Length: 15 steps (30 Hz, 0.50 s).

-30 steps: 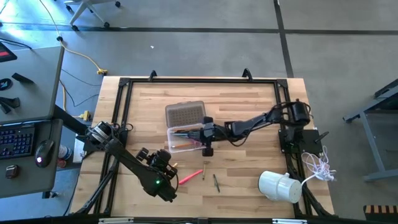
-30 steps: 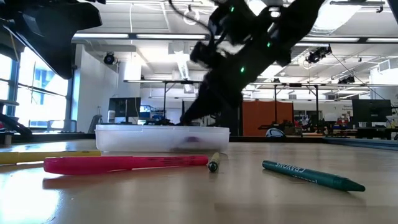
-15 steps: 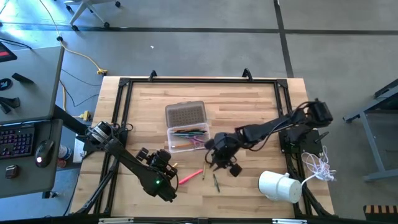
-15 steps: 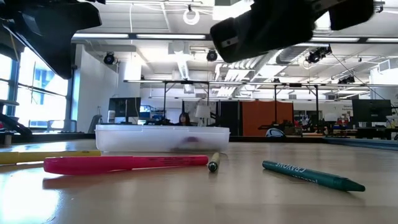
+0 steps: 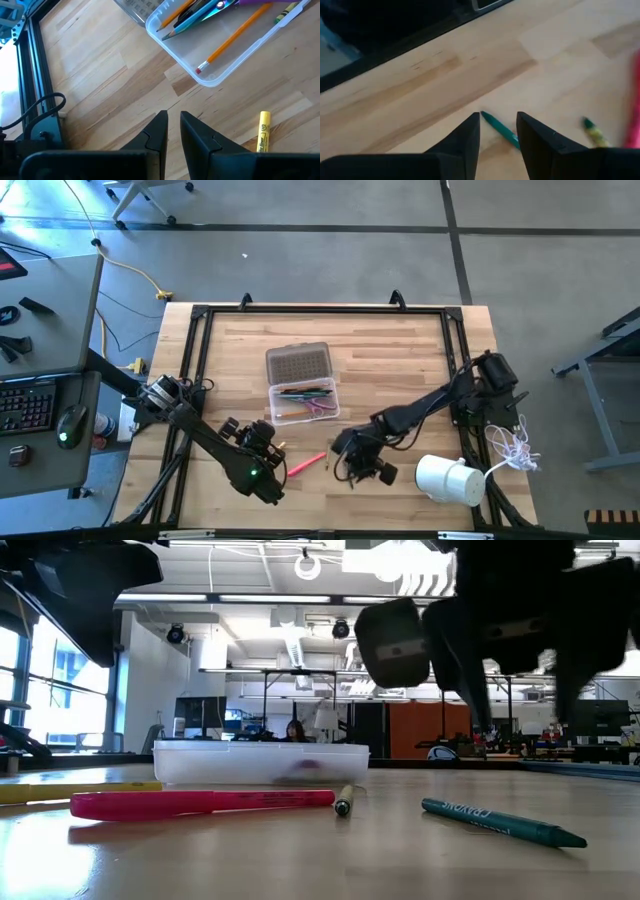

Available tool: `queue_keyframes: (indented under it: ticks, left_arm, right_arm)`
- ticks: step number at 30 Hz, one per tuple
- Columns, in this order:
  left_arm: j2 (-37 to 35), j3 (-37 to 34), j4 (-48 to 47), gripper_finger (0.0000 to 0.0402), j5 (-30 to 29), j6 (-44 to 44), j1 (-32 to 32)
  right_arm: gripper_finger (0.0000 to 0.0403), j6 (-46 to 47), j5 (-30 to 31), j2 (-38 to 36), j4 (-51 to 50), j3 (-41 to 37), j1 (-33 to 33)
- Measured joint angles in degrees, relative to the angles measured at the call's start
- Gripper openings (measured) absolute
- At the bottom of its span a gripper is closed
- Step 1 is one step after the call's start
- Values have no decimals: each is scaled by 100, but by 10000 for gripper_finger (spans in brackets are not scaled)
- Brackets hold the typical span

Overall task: Pick & place school supplies into a supply box
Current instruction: Put the dark green crayon into the gray supply box

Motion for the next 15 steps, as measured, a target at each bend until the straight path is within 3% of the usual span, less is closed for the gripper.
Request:
queue_keyframes:
  ticks: [15]
  left_arm:
    - [0, 0, 2, 88, 15, 163, 0]
  right_arm:
    - [146, -1045, 398, 523, 438, 2, 77]
